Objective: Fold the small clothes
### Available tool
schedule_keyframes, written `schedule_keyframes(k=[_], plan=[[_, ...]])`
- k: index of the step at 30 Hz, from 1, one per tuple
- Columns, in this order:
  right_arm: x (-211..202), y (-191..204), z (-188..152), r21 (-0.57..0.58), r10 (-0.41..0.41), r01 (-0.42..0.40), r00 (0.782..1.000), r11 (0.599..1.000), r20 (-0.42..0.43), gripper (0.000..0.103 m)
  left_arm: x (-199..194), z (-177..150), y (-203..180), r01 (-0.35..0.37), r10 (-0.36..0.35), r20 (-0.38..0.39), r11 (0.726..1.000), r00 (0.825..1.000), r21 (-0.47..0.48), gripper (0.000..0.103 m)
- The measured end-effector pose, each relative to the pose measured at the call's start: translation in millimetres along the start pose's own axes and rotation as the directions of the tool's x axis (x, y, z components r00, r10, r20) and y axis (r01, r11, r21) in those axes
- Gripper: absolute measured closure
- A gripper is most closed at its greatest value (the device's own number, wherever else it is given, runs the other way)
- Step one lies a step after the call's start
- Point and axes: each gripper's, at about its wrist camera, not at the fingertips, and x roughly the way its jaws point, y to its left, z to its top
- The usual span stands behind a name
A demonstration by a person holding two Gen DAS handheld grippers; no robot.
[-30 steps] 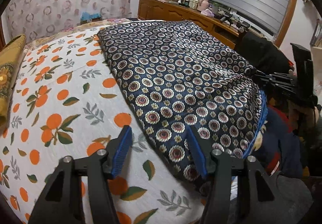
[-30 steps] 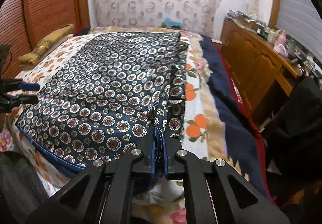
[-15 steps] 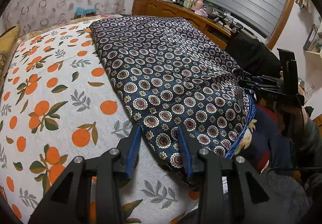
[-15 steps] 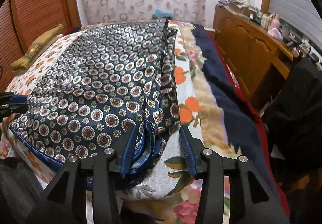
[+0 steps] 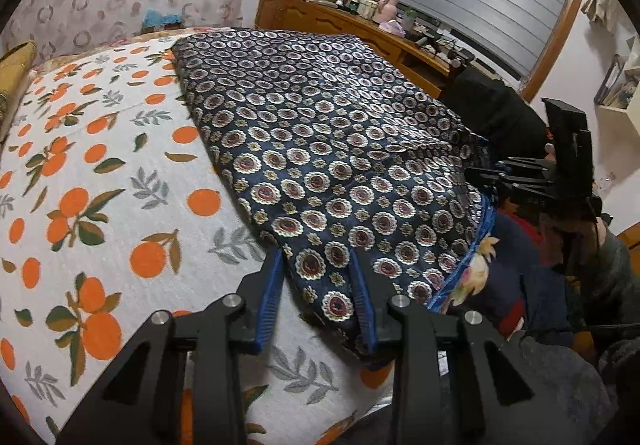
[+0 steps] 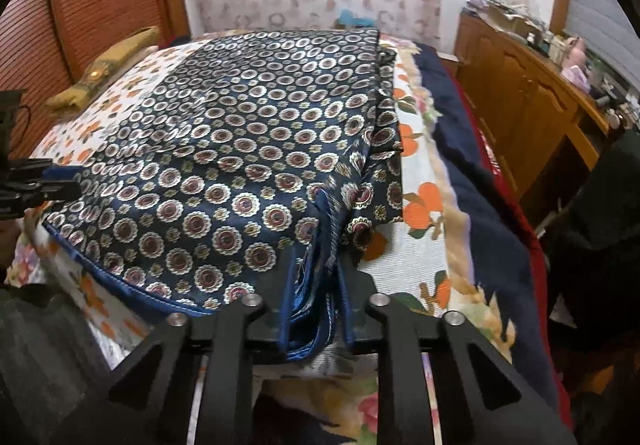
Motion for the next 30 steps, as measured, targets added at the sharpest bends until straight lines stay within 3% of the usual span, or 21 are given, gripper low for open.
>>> schedule_keyframes(k=[3,5,11,18,24,30], plan=[[0.7,0.1,0.3,0.006,0.026,-0.026,1.000,1.000,0.008,0.100,1.7,-0.1,0.9,0.010,-0.010,-0.008,1.000,1.000,-0.002,0.100],[0.5,0.3,0.9,0.017,0.037,-0.038,0.999,0.999,0.025,0.101,-1.9,2.3,0.1,0.014,-0.014,0.010,1.000,1.000,-0.002,0.103],[-23.2,-3.6,16.3,0.043,0.071,-0.078,0.987,0.996,0.146,0.102,-27.4,24.9,-1.7,0.020,-0.019,0.132,1.000,0.991,-0.005,0.103],[-42.3,-2.7,65.0,0.000,0.069,-0.072,0.956,0.997,0.285,0.102,-43.0,73.3,10.4,-0.009,0.014,0.243,1.000,0.970,-0.021,0.103],[-29.9,-12.8,114.7,0.006,0.062,-0.068,0.932,0.998,0.356,0.102,-35.4,116.6,38.5,-0.042,0.058,0.283,0.997,0.957,-0.063,0.103],[-6.3,-24.2,143.2,-0.006,0.073,-0.075,0.929,0.997,0.363,0.102,-19.2,142.8,62.9,-0.064,0.090,0.278,0.993,0.956,-0.102,0.103]])
